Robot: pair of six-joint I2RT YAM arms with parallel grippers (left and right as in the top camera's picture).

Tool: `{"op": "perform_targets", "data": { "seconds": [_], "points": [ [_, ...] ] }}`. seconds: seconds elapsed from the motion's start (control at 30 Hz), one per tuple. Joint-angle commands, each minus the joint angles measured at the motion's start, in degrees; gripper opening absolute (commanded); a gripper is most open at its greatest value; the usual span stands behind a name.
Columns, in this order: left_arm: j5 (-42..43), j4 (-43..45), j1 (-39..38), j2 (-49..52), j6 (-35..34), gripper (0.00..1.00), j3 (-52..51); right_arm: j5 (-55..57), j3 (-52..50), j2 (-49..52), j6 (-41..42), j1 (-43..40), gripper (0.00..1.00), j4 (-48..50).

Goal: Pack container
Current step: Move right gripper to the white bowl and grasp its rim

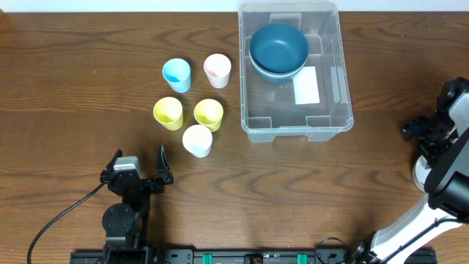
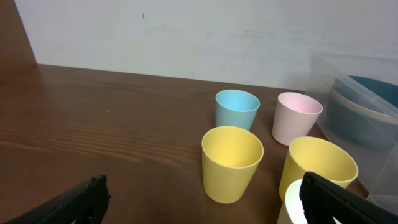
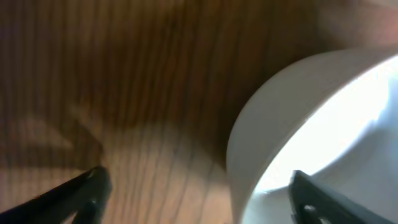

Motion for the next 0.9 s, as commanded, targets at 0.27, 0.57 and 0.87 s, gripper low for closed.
{"op": "perform_targets", "data": {
  "seconds": [0.27, 0.57, 0.87],
  "points": [
    [-0.7, -1.9, 0.3, -0.3, 1.0, 0.98, -1.3, -0.4, -0.2, -0.4, -0.2, -0.1, 0.13, 3.0],
    [-0.7, -1.9, 0.3, -0.3, 1.0, 0.98, -1.3, -7.6, 6.3, -0.4, -8.7, 0.0, 0.01, 7.4],
    [-0.7, -1.9, 0.3, -0.3, 1.0, 0.98, -1.3, -29.8, 46.0, -0.4, -23.1, 7.2, 0.01, -4.7]
  ]
}}
